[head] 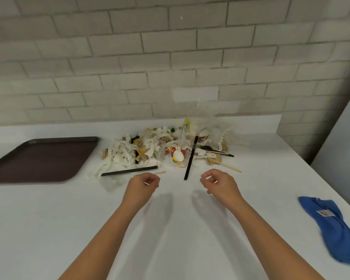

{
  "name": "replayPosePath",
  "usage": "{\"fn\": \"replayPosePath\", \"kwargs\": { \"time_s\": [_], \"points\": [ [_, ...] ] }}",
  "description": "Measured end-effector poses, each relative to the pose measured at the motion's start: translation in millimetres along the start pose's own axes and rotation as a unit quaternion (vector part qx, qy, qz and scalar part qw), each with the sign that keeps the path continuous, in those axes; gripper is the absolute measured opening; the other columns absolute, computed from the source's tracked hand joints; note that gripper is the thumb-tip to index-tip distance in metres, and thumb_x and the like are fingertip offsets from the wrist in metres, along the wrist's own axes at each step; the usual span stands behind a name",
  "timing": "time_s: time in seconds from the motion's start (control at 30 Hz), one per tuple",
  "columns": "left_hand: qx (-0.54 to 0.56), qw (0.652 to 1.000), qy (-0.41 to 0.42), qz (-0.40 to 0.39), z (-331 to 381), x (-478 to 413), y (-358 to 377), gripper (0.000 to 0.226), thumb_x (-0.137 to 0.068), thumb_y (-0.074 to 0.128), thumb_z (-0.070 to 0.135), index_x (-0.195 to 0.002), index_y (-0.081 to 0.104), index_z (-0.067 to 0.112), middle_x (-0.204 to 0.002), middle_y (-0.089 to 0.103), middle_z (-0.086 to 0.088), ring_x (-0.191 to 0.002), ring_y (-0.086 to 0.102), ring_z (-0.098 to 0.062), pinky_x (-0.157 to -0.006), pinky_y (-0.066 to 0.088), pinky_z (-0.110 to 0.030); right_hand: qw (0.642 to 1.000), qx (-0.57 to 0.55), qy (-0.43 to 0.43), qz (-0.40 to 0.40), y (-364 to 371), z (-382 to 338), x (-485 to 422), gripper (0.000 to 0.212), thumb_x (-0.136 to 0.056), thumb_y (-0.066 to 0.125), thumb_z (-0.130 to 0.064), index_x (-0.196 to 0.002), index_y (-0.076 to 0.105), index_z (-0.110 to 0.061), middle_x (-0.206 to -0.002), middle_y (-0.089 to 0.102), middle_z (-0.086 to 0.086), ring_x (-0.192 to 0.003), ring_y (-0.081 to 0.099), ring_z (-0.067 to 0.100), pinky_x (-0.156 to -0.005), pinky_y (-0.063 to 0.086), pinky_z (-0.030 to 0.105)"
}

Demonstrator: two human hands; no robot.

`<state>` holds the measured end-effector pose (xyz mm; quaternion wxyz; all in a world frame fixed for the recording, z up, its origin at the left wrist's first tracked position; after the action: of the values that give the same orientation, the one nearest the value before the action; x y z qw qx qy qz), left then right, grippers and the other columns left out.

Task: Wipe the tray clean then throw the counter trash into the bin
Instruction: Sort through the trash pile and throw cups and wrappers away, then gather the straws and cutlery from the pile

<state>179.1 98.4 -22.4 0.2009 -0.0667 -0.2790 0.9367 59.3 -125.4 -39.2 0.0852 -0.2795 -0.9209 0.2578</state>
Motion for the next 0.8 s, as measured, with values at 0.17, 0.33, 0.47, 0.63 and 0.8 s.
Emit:
{"fn": "replayPosePath", "kwargs": {
  "time_s": [0.17,0.33,0.47,0.63,0.8],
  "points": [
    [-0.061,0.998,-0.001,0.018,-48.3,-86.8,-46.1,0.012,-0.086,0.063,0.019,-0.075,0.064,0.023,-0.070,0.062,0.005,-0.068,0.058,-0.014,-0.063,0.046,-0.024,0.997,0.032,0.048,0.048,44.7,-9.8,-70.5,0.022,-0.088,0.062,-0.030,-0.108,0.060,-0.021,-0.083,0.063,0.000,-0.076,0.063,0.020,-0.063,0.043,0.028],
    [-0.200,0.979,0.019,-0.018,-79.8,-150.1,-48.6,0.010,-0.084,0.062,0.015,-0.090,0.069,0.019,-0.088,0.064,0.004,-0.085,0.060,-0.014,-0.071,0.044,-0.021,0.987,0.080,0.092,0.101,66.5,-5.1,-118.8,0.049,-0.089,0.060,-0.027,-0.133,0.045,-0.014,-0.105,0.066,0.009,-0.098,0.061,0.025,-0.077,0.048,0.031],
    [-0.310,0.942,0.042,-0.121,-96.7,-173.5,-23.3,0.030,-0.084,0.066,0.023,-0.113,0.065,0.019,-0.113,0.060,-0.001,-0.106,0.056,-0.018,-0.091,0.047,-0.028,0.984,0.101,0.109,0.099,78.6,-1.7,-136.0,0.059,-0.090,0.058,-0.029,-0.141,0.034,-0.013,-0.118,0.062,0.012,-0.104,0.061,0.029,-0.077,0.048,0.033],
    [-0.341,0.930,0.074,-0.118,-88.7,-182.4,-14.0,0.022,-0.083,0.065,0.029,-0.104,0.069,0.024,-0.104,0.062,0.002,-0.099,0.057,-0.017,-0.084,0.047,-0.027,0.979,0.144,0.119,0.077,89.1,-1.5,-146.4,0.043,-0.096,0.050,-0.025,-0.134,0.040,-0.008,-0.120,0.061,0.014,-0.111,0.057,0.031,-0.085,0.045,0.034],
    [-0.280,0.951,0.085,-0.103,-75.9,-182.5,-12.1,0.016,-0.082,0.067,0.026,-0.098,0.069,0.024,-0.100,0.059,-0.002,-0.092,0.059,-0.017,-0.077,0.048,-0.027,0.983,0.085,0.147,0.067,89.7,9.6,-149.6,0.046,-0.092,0.050,-0.017,-0.137,0.040,-0.012,-0.115,0.063,0.013,-0.101,0.062,0.031,-0.075,0.050,0.034]
  ]
}}
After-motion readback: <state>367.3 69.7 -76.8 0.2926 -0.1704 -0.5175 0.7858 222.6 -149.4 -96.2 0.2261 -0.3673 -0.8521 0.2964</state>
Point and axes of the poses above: each hand's wrist, its own x-axis away from the middle knuckle, its own y-axis out of the palm, z = x × y, the point moved 9 cm from there along -x, towards the middle knuckle
